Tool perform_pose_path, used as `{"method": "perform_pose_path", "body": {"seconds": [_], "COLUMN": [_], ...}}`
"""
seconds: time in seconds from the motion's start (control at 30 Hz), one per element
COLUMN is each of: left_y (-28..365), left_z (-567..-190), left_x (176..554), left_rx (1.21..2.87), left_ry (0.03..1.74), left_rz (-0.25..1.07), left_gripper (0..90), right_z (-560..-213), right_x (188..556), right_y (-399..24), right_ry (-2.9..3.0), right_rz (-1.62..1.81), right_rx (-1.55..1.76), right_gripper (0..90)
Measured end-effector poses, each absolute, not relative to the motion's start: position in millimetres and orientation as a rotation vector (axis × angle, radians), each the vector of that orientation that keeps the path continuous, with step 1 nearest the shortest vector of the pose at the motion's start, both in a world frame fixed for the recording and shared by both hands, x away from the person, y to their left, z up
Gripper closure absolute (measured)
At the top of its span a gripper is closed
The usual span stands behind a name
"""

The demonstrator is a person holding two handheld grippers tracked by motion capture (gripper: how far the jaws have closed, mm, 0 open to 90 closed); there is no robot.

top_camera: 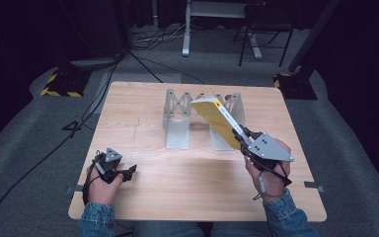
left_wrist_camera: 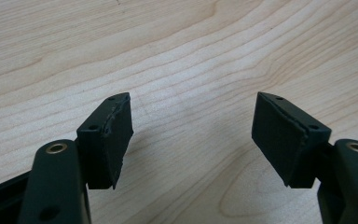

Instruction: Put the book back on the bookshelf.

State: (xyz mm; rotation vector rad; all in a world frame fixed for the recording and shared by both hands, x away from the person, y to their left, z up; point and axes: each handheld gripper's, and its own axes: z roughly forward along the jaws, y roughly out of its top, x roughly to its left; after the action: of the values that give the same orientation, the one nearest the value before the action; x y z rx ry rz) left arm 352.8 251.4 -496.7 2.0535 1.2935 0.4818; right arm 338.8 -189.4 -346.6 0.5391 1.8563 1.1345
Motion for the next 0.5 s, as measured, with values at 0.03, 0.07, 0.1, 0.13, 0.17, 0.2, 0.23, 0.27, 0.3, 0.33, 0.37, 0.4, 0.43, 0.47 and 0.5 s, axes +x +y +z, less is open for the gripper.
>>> {"method": "perform_pose_path", "body": {"seconds": [0.03, 0.07, 0.1, 0.13, 0.17, 0.2, 0.23, 0.27, 0.3, 0.33, 0.37, 0.4, 0.43, 0.47, 0.5], "left_y": [251, 251, 251, 251, 252, 252, 252, 252, 252, 252, 252, 252, 252, 252, 252], "left_z": [-497, -498, -499, -500, -501, -502, -502, -502, -502, -503, -503, -503, -504, -504, -504], "left_x": [353, 353, 353, 353, 353, 353, 353, 353, 353, 353, 353, 353, 353, 353, 352], "left_rx": [2.052, 2.062, 2.053, 2.05, 2.053, 2.046, 2.041, 2.04, 2.04, 2.039, 2.037, 2.035, 2.036, 2.036, 2.036], "left_ry": [1.301, 1.299, 1.306, 1.309, 1.309, 1.308, 1.309, 1.306, 1.303, 1.298, 1.296, 1.294, 1.294, 1.291, 1.289], "left_rz": [0.475, 0.474, 0.471, 0.467, 0.467, 0.469, 0.469, 0.47, 0.471, 0.474, 0.475, 0.476, 0.479, 0.482, 0.484], "left_gripper": [29.6, 29.6, 29.5, 29.5, 29.5, 29.0, 28.6, 28.5, 28.3, 28.1, 27.7, 27.2, 26.7, 26.3, 25.9], "right_z": [-346, -345, -344, -343, -342, -341, -341, -340, -339, -339, -339, -338, -339, -339, -339], "right_x": [340, 342, 344, 346, 347, 349, 351, 353, 355, 356, 358, 360, 362, 365, 367], "right_y": [-190, -190, -191, -192, -193, -193, -193, -193, -193, -193, -192, -192, -191, -190, -190], "right_ry": [1.851, 1.844, 1.836, 1.828, 1.822, 1.812, 1.805, 1.801, 1.794, 1.785, 1.776, 1.768, 1.758, 1.75, 1.745], "right_rz": [1.137, 1.141, 1.146, 1.154, 1.161, 1.169, 1.173, 1.177, 1.181, 1.183, 1.189, 1.2, 1.208, 1.213, 1.219], "right_rx": [0.556, 0.57, 0.585, 0.602, 0.615, 0.628, 0.642, 0.652, 0.665, 0.677, 0.693, 0.705, 0.72, 0.729, 0.739], "right_gripper": [76.4, 76.4, 76.4, 76.4, 76.4, 76.4, 76.4, 76.4, 76.4, 76.4, 76.4, 76.4, 76.4, 76.4, 76.4]}}
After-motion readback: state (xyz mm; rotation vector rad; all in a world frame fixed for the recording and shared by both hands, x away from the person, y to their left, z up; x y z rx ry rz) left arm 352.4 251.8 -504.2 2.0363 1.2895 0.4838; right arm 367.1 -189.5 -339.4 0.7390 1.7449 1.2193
